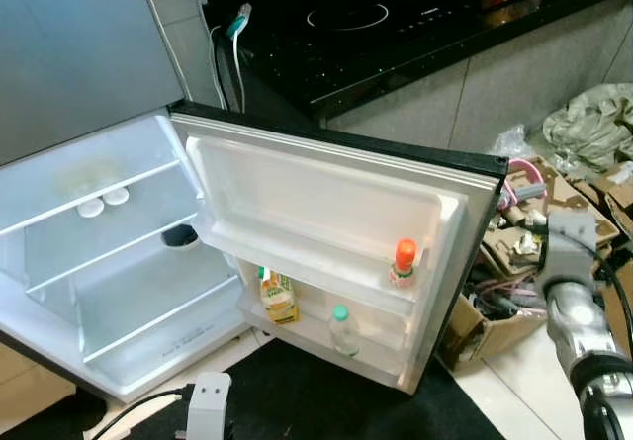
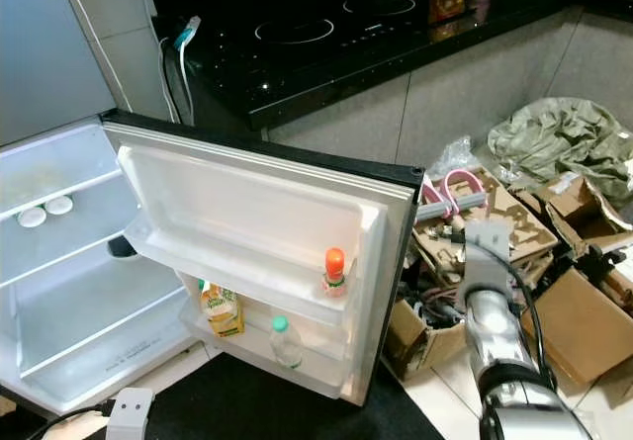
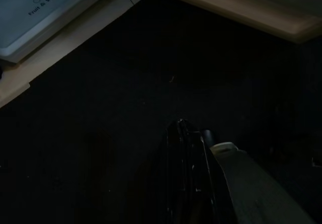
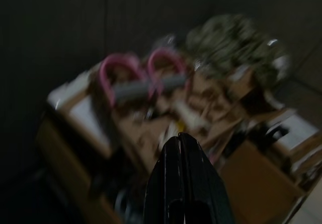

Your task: Restocking fridge

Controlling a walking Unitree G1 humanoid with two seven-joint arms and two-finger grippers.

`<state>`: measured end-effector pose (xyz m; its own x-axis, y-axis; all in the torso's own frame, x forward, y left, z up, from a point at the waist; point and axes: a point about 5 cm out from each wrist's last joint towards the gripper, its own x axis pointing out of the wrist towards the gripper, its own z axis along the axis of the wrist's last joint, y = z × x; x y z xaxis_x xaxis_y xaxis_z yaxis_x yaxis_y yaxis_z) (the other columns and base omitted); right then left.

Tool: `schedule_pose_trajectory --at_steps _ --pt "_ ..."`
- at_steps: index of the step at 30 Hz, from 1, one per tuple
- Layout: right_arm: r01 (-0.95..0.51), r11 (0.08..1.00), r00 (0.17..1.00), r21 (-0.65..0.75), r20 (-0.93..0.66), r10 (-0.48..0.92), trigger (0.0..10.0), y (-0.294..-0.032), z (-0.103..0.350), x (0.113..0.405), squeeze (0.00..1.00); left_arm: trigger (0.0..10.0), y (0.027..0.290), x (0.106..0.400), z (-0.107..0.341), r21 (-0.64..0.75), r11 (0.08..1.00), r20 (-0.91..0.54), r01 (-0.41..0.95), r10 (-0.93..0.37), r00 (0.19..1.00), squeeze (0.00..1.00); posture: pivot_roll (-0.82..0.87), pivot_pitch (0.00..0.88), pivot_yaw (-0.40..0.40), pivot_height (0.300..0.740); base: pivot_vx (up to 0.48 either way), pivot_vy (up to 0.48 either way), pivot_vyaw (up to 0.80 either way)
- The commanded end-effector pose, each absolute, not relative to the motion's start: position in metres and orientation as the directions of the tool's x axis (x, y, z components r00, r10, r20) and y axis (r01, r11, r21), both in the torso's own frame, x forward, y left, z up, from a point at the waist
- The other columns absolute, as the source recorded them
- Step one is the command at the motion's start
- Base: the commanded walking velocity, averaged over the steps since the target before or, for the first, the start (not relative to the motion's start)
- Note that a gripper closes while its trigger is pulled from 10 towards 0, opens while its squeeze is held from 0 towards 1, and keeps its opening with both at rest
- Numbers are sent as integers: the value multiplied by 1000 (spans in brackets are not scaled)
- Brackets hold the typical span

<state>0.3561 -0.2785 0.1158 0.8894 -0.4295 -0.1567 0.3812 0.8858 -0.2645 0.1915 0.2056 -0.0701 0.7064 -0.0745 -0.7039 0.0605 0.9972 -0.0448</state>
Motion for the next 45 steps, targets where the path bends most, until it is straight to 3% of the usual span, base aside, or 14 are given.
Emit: schedule_pose_trajectory --at_steps 1,9,12,20,21,22,24,28,29,31,34,39,44,45 --pt "378 896 894 -233 -160 -419 10000 -265 117 362 0 10000 215 185 -72 -14 998 -724 57 -50 688 0 -51 133 79 726 0 0 0" --pt "171 982 978 -85 -106 -180 10000 -209 143 389 0 10000 216 184 -72 -21 999 -721 33 -38 692 0 -35 132 59 726 0 0 0" --pt "-22 999 994 25 -102 25 10000 -181 144 393 0 10000 217 182 -73 -22 999 -724 27 -34 689 0 -31 132 52 726 0 0 0" --pt "-234 963 965 134 -89 247 10000 -165 136 389 0 10000 216 179 -75 -26 1000 -727 18 -31 686 0 -34 131 54 726 0 0 0" --pt "-354 905 924 235 -65 378 10000 -160 133 385 0 10000 215 178 -76 -29 999 -728 20 -35 684 0 -35 132 56 726 0 0 0" --pt "-354 905 924 235 -65 378 10000 -160 133 385 0 10000 215 178 -76 -29 999 -728 20 -35 684 0 -35 132 56 726 0 0 0" --pt "-485 806 853 339 -23 522 10000 -154 130 378 0 10000 213 178 -76 -32 999 -730 25 -40 682 0 -35 132 56 726 0 0 0" --pt "-756 470 533 455 11 846 10000 -143 112 344 0 10000 212 177 -77 -30 999 -737 35 -45 674 0 -41 130 69 726 0 0 0" --pt "-756 470 533 455 11 846 10000 -143 112 344 0 10000 212 177 -77 -30 999 -737 35 -45 674 0 -41 130 69 726 0 0 0" --pt "-790 348 412 505 15 911 10000 -142 104 327 0 10000 214 176 -77 -22 999 -741 34 -39 670 0 -40 128 69 726 0 0 0" --pt "-789 262 337 556 35 941 10000 -147 96 307 0 10000 218 175 -77 -13 1000 -745 29 -29 666 0 -40 126 71 726 0 0 0" --pt "-774 342 388 533 -28 921 10000 -157 82 303 0 10000 221 172 -78 -7 1000 -749 30 -25 662 0 -40 126 71 726 0 0 0" --pt "-541 752 707 377 -281 649 10000 -191 54 314 0 10000 226 165 -79 10 1000 -755 23 -8 656 0 -46 118 74 726 0 0 0" --pt "-541 752 707 377 -281 649 10000 -191 54 314 0 10000 226 165 -79 10 1000 -755 23 -8 656 0 -46 118 74 726 0 0 0"
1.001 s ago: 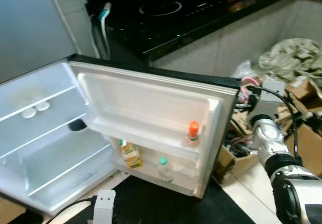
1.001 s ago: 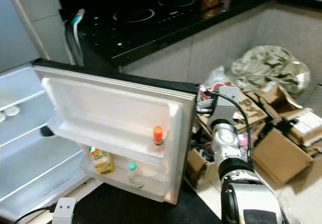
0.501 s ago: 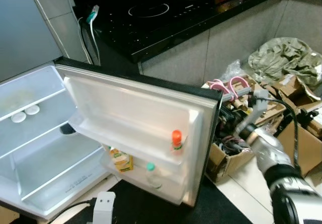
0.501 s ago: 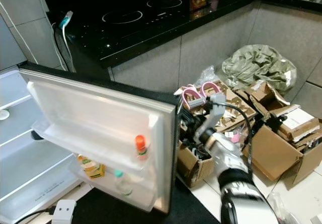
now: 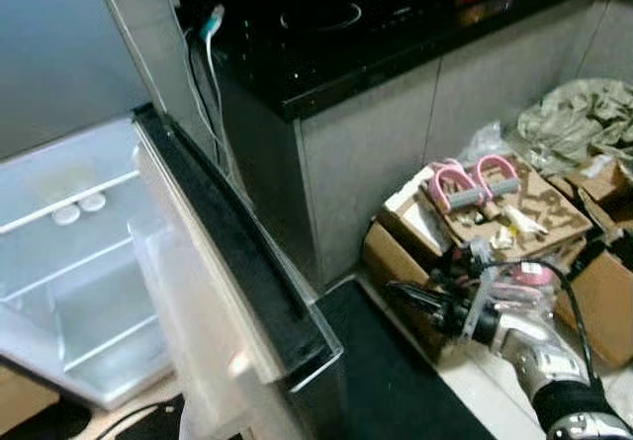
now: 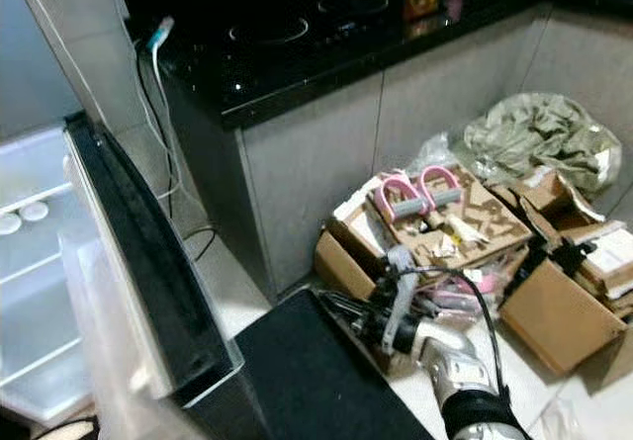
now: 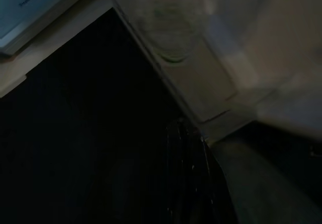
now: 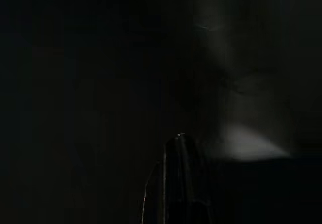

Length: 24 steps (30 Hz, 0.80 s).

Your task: Restocking fridge

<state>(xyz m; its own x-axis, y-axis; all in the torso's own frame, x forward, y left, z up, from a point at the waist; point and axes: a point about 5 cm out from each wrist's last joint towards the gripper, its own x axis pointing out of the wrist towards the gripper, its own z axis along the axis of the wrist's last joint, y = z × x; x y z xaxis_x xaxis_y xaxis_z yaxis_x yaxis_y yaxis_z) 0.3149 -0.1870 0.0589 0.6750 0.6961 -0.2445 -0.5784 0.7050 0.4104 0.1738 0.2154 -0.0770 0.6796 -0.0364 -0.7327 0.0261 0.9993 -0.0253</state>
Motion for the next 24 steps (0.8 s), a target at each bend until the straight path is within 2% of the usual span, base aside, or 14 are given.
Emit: schedule_pose_trajectory --at_steps 1,2,4,5,8,12,15,16,18,19,20,24 --pt "-468 818 759 334 -321 566 10000 -200 51 315 0 10000 228 163 -80 15 1000 -755 14 2 656 0 -46 118 74 726 0 0 0" --pt "-362 889 815 279 -368 447 10000 -213 46 315 0 10000 231 161 -80 23 1000 -755 -9 24 656 0 -46 118 74 726 0 0 0" --pt "-194 950 875 243 -394 280 10000 -234 42 311 0 10000 240 159 -78 52 996 -747 -69 84 660 0 -46 118 74 726 0 0 0" --pt "-194 950 875 243 -394 280 10000 -234 42 311 0 10000 240 159 -78 52 996 -747 -69 84 660 0 -46 118 74 726 0 0 0" --pt "-86 960 899 267 -394 190 10000 -247 33 300 0 10000 261 158 -74 90 979 -734 -184 190 652 0 -44 108 67 726 0 0 0" --pt "-62 956 899 288 -399 179 10000 -246 17 286 0 10000 273 157 -70 102 969 -733 -226 227 641 0 -44 108 67 726 0 0 0" --pt "-69 957 885 283 -426 189 10000 -240 6 276 0 10000 276 158 -69 110 970 -734 -219 228 640 0 -46 106 65 726 0 0 0" --pt "-71 972 855 224 -488 175 10000 -233 -12 260 0 10000 276 159 -69 114 971 -735 -211 226 640 0 -46 106 65 726 0 0 0" --pt "-71 972 855 224 -488 175 10000 -233 -12 260 0 10000 276 159 -69 114 971 -735 -211 226 640 0 -46 106 65 726 0 0 0" --pt "-46 995 812 89 -577 89 10000 -232 -30 240 0 10000 272 161 -69 111 973 -730 -201 217 648 0 -48 104 65 726 0 0 0" --pt "7 999 792 33 -610 15 10000 -237 -38 230 0 10000 269 162 -69 107 975 -728 -196 211 652 0 -48 104 65 726 0 0 0" --pt "205 977 713 -63 -674 -193 10000 -256 -55 199 0 10000 260 166 -70 96 979 -722 -180 193 664 0 -45 103 67 726 0 0 0"
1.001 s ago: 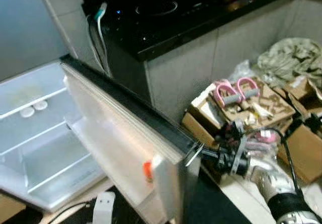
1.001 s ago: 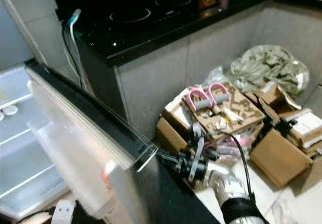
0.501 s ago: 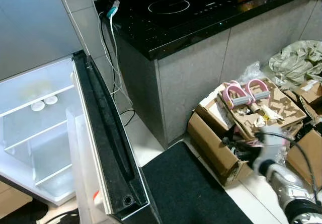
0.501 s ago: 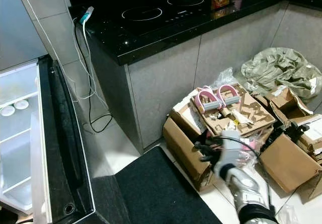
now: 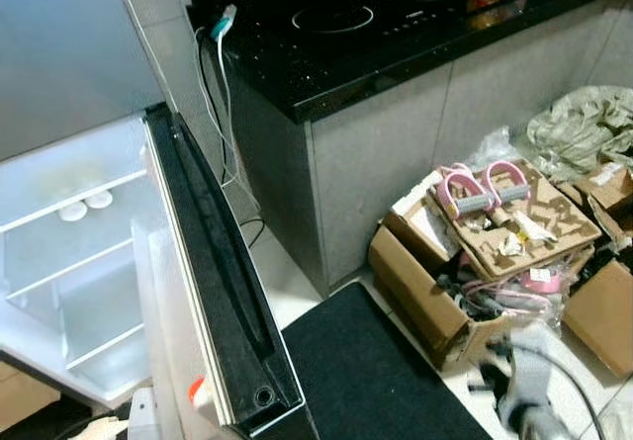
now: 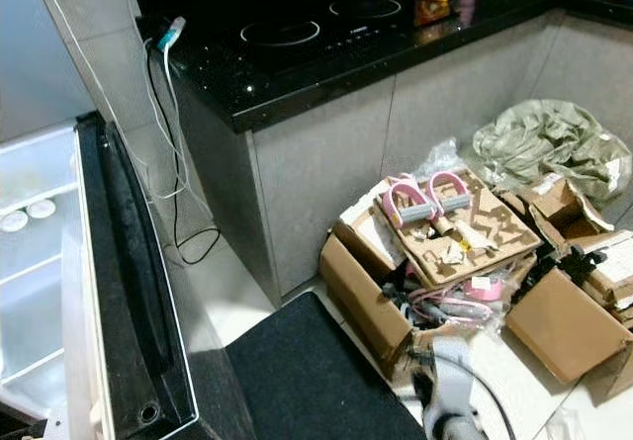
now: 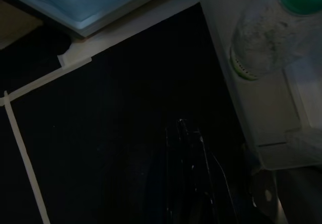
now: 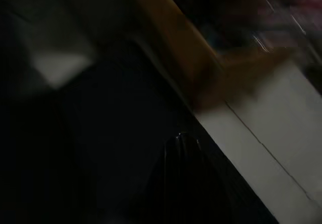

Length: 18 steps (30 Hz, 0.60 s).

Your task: Restocking fridge

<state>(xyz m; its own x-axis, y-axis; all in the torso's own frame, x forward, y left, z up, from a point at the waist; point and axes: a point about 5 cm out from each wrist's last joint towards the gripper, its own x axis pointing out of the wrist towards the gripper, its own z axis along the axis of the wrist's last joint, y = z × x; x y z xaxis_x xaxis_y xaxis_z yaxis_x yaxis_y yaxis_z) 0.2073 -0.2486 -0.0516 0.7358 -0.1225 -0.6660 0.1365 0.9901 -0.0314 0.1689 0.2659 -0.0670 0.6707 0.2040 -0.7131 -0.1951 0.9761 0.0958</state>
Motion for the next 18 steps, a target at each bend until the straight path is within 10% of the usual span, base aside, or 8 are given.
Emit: schedule_pose_trajectory --at_steps 1,18 --pt "242 967 697 -73 -680 -226 10000 -259 -57 193 0 10000 259 167 -70 95 980 -721 -177 190 667 0 -45 103 67 726 0 0 0" --pt "351 931 549 -98 -784 -289 10000 -249 -87 136 0 10000 249 165 -74 56 989 -737 -137 133 662 0 -42 111 70 726 0 16 0"
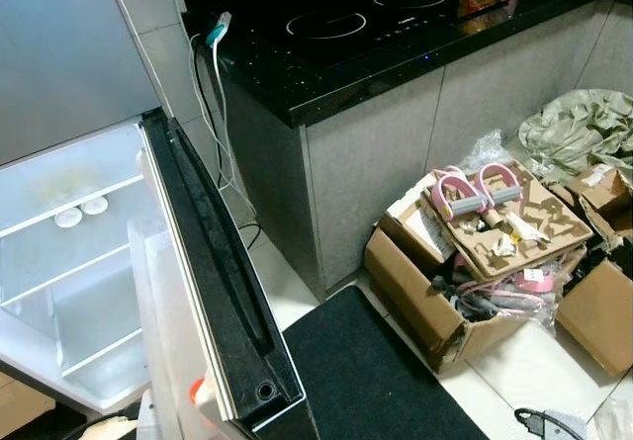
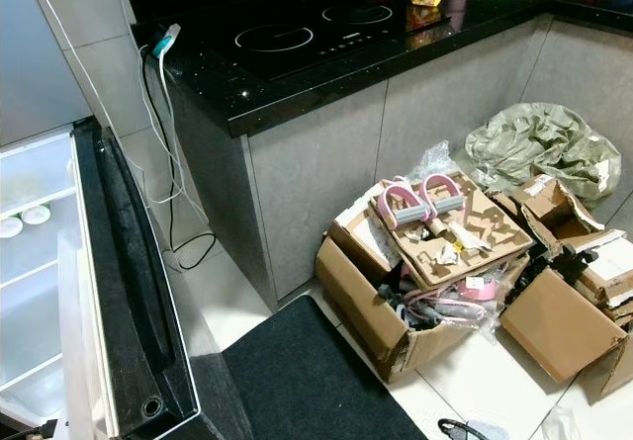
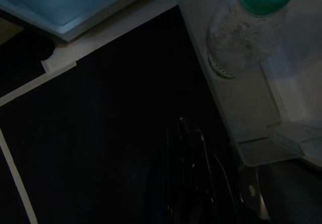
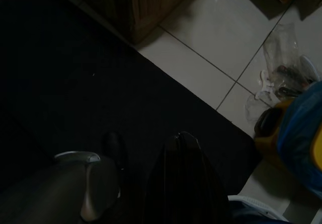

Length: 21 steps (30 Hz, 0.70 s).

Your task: Restocking fridge

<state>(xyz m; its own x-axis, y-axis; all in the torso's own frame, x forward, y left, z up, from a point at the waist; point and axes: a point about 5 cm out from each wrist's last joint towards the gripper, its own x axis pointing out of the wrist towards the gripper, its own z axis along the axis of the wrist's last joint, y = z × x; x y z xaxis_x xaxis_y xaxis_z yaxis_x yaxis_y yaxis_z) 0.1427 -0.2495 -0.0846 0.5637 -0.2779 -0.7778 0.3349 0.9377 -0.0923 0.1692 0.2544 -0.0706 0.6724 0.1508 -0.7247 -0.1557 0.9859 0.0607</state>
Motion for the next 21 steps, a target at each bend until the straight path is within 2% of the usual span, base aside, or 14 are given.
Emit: schedule_pose_trajectory --at_steps 1,9,21 --pt "352 931 549 -97 -784 -290 10000 -249 -87 135 0 10000 248 165 -74 53 989 -738 -135 130 662 0 -42 111 70 726 0 281 0" --pt "333 935 544 -120 -785 -295 10000 -250 -88 131 0 10000 240 167 -76 40 991 -742 -128 116 661 0 -46 113 69 726 0 281 0" --pt "351 929 544 -118 -782 -305 10000 -253 -87 131 0 10000 243 166 -76 34 993 -742 -117 103 662 0 -49 114 71 726 0 285 0"
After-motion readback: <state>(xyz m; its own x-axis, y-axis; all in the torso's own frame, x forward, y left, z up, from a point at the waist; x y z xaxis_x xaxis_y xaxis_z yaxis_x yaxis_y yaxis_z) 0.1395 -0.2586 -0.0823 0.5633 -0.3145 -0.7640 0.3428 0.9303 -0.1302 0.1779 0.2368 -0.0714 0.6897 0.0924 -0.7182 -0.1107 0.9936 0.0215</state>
